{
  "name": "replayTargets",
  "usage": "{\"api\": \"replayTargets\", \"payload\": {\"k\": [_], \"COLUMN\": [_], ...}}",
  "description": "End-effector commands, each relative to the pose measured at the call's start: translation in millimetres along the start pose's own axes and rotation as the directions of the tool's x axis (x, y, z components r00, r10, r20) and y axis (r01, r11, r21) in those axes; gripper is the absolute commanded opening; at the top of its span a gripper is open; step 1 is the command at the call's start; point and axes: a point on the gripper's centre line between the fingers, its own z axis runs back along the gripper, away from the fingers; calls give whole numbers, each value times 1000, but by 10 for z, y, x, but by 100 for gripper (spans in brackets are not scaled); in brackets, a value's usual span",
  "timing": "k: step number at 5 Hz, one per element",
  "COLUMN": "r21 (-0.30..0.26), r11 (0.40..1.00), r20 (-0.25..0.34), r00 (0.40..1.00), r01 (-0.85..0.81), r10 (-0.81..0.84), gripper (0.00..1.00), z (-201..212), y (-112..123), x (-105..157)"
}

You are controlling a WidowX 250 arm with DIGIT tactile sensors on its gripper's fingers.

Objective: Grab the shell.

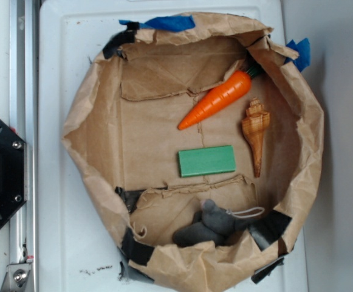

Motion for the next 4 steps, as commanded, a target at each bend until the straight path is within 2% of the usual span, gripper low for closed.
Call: {"api": "replayTargets", "payload": {"k": [1,2,3,4], "r21": [0,21,44,18], "r11": [1000,1000,999,961], "r20": [0,36,55,77], "r00": [1000,999,998,958], "r01": [0,-9,30,275], "r10": [0,8,-33,-276], "gripper": [100,100,100,100], "z": [0,-6,-55,-196], "y": [0,32,-43,-124], "x": [0,419,413,499]}}
